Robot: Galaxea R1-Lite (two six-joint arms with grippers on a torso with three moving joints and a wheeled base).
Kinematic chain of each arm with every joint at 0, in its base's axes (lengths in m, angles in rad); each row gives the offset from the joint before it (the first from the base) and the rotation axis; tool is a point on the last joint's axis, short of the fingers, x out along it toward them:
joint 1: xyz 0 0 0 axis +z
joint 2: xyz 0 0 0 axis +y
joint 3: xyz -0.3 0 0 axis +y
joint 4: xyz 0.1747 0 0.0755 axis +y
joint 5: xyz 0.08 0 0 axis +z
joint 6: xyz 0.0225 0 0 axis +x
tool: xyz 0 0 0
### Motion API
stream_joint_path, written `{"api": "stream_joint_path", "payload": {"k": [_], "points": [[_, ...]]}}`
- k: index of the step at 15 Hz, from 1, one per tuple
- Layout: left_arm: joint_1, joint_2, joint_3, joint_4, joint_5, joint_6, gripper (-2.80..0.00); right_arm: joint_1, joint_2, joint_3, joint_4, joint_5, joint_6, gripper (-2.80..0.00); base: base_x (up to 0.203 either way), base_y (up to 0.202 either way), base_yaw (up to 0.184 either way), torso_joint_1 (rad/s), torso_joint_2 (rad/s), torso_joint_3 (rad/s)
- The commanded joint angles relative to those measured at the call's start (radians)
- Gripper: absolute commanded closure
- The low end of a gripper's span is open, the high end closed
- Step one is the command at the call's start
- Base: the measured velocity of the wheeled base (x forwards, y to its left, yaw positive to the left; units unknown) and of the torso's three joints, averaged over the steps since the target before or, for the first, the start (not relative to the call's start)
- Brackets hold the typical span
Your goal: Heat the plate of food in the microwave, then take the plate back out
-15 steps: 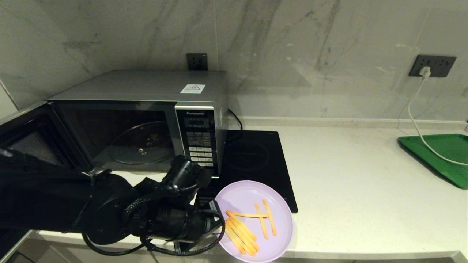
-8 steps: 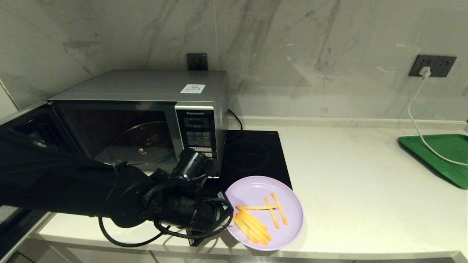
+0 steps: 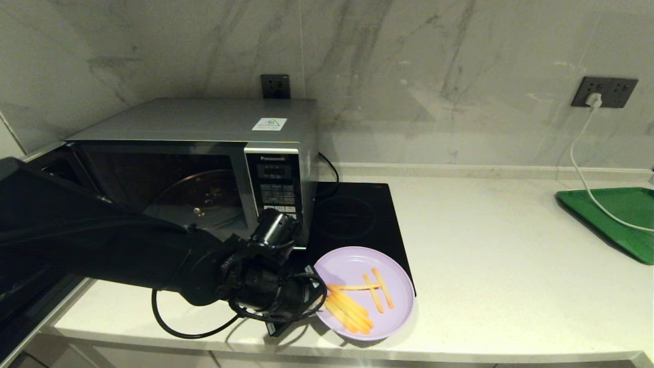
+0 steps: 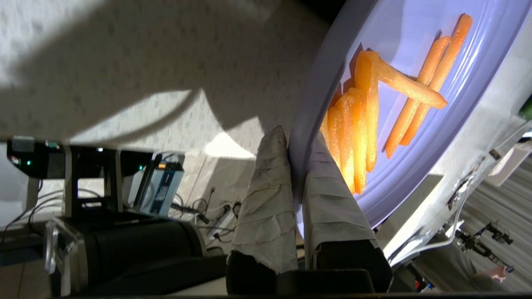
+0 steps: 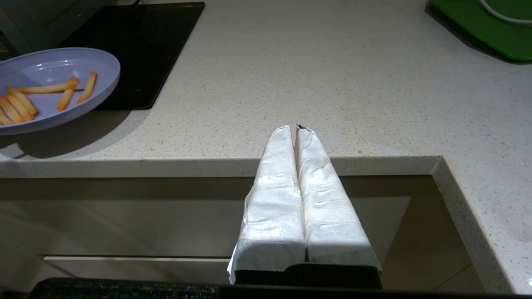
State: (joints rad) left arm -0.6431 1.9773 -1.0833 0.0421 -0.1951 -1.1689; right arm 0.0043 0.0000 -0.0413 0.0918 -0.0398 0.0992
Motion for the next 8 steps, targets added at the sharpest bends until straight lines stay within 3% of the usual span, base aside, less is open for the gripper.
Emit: {"api": "stream_joint_path", "payload": {"k": [1,3,8], "points": [[0.004,0.035,-0.024,0.002,0.013,-0.006,0.00,0.000,0.002,0.001,0.000,0.000,0.001,0.00,0.000,0.000,0.000,0.000,0.00,0.000],[0.004,0.051,-0.037,0.008,0.045,-0.005,0.00,0.000,0.002,0.000,0.000,0.000,0.001,0.00,0.000,0.000,0.000,0.000,0.00,0.000],[0.005,0.081,-0.083,0.053,0.051,-0.005,0.00,0.000,0.002,0.000,0.000,0.000,0.001,0.00,0.000,0.000,0.000,0.000,0.00,0.000]]}}
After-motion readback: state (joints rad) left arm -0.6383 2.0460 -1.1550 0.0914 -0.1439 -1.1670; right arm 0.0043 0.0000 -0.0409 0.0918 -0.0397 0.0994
